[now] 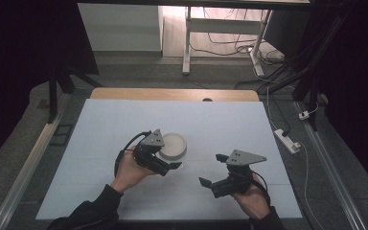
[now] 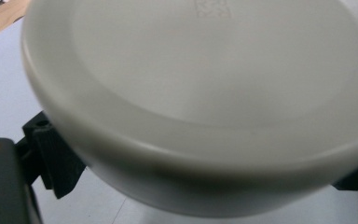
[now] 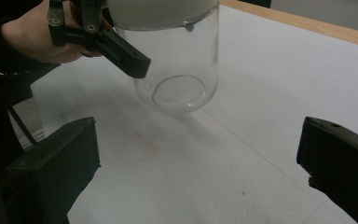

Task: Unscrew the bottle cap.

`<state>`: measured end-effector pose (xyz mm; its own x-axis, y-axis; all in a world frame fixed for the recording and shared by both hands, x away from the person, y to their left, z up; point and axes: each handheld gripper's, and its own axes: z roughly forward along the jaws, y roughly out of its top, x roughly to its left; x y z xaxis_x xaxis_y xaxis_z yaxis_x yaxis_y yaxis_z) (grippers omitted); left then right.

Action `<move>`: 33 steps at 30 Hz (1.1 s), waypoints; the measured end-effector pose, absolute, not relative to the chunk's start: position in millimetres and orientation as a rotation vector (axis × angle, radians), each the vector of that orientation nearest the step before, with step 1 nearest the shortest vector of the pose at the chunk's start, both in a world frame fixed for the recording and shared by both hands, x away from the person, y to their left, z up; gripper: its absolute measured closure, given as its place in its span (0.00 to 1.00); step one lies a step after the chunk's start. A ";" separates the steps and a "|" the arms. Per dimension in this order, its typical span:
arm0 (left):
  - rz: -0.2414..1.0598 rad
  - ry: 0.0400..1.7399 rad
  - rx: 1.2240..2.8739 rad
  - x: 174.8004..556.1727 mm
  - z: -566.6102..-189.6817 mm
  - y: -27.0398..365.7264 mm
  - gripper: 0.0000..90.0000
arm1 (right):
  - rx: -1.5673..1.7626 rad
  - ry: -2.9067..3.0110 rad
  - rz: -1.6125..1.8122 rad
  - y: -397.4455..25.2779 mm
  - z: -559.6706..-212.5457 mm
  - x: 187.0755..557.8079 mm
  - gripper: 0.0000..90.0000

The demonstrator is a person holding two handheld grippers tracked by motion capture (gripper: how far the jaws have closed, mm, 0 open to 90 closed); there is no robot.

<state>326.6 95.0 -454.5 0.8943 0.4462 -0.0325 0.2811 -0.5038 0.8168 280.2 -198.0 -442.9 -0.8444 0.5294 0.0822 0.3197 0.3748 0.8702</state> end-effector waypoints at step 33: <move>0.220 0.493 2.164 324.5 -455.4 90.7 0.09 | 0.688 2.438 1.444 -120.3 -412.0 317.3 0.00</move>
<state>324.5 90.7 -455.4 0.9057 0.4235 -0.0204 0.2678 -0.5341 0.8019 317.3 -120.3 -412.0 -0.8647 0.5004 0.0435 0.2786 0.4057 0.8705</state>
